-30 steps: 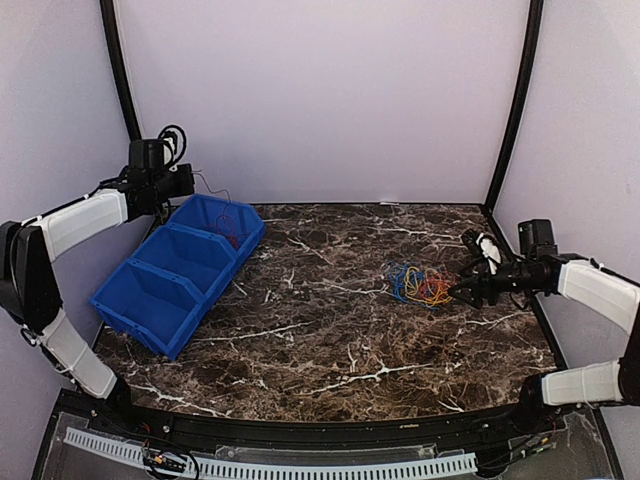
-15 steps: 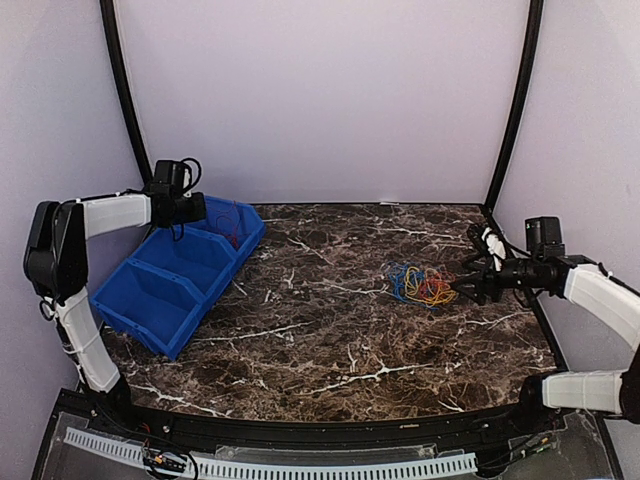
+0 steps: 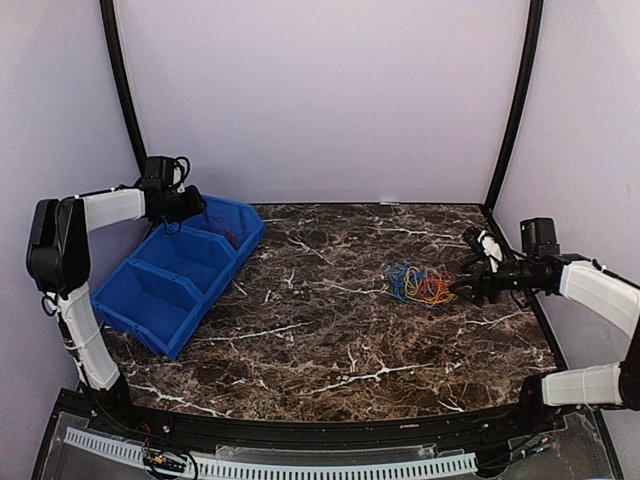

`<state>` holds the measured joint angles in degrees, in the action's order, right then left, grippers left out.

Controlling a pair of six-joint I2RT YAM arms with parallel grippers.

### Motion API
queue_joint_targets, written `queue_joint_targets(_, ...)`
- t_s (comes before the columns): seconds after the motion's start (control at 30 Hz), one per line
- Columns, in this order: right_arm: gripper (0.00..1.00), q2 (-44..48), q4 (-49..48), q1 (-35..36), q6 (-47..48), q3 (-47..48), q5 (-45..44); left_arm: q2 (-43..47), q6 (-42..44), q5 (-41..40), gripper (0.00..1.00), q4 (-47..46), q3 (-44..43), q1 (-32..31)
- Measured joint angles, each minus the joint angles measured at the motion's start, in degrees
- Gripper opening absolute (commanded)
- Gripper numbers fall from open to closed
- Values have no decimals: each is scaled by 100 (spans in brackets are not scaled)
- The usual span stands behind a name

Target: Untangle the cables

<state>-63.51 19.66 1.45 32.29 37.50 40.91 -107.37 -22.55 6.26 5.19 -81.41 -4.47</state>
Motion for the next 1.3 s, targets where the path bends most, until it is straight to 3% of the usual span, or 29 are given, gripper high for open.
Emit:
queue_joint_targets(0.37, 74, -39, -4, 0, 20, 0, -4, 798, -219, 507, 44, -256, 455, 7)
queue_joint_targets(0.5, 62, -39, -50, 0, -55, 0, -127, 1480, -181, 813, 44, -780, 986, -153)
queue_joint_targets(0.63, 47, -125, 15, 0, -269, 216, -496, 1961, 146, 990, 44, -1176, 1119, -800)
queue_joint_targets(0.9, 46, -1862, 321, -35, -640, 1827, -953, 2492, 1047, 1272, 50, -1797, 1626, -2889)
queue_joint_targets(1.1, 51, -3056, 767, -72, -850, 2297, -1213, 1864, 1342, 1073, 49, -1346, 1322, -3829)
queue_joint_targets(1.3, 51, -3552, 914, -72, -909, 2448, -1325, 1617, 1545, 911, 48, -1001, 1259, -4240)
